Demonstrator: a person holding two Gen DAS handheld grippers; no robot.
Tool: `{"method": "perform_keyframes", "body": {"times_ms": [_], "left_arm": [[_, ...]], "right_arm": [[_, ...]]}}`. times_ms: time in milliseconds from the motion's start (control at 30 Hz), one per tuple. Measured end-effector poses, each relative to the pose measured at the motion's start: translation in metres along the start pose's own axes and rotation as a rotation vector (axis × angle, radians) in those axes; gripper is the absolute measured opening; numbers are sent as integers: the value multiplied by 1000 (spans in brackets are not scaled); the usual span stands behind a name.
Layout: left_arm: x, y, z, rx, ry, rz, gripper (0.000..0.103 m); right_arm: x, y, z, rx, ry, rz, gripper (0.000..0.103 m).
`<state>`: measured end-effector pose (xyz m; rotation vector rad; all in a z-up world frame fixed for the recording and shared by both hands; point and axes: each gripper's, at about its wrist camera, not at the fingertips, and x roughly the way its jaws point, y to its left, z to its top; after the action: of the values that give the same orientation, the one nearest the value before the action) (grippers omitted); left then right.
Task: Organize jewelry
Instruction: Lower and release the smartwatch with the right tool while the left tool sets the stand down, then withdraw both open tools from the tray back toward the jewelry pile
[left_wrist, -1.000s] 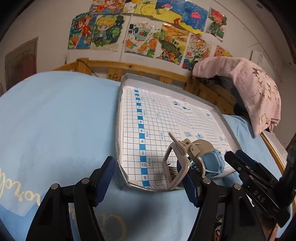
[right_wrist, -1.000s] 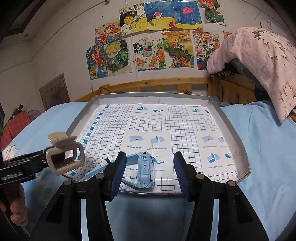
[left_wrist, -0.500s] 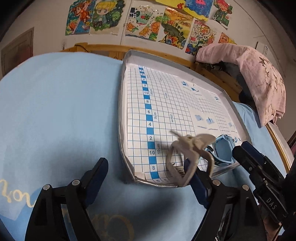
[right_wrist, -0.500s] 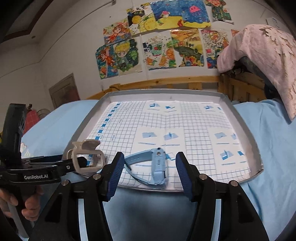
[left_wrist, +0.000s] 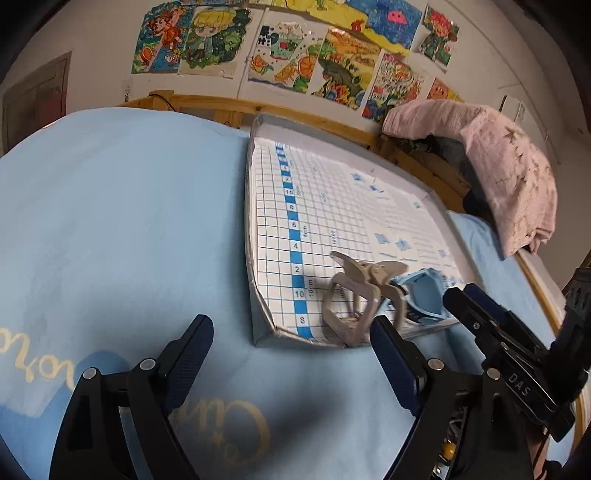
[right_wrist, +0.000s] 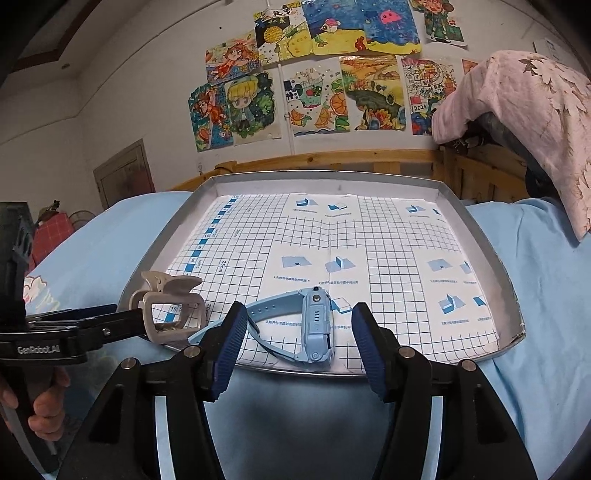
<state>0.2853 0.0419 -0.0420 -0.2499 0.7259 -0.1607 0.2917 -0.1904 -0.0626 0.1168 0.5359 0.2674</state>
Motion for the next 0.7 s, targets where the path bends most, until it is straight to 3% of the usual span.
{"method": "perform_keyframes", "body": {"times_ms": [133,233,333,500,700], "left_arm": [[-27,-1,-11,-8,-88,-9,92],[-51,-6,-20,3,-155,-11,93],[-76,-10,-28,11,-220,-7,100],[-124,-20,-46,27,-345,3,103],[-168,-34,-71,64,-420,16,103]], "right_arm": [[-14,1,1,9,-14,13,55],[-35,7,0,-1,-45,24,64],[-66,12,-3,-5,-95,36,67],[-121,20,-10,-11,-188,55,83],[-176,20,-28,-3,-257,66,99]]}}
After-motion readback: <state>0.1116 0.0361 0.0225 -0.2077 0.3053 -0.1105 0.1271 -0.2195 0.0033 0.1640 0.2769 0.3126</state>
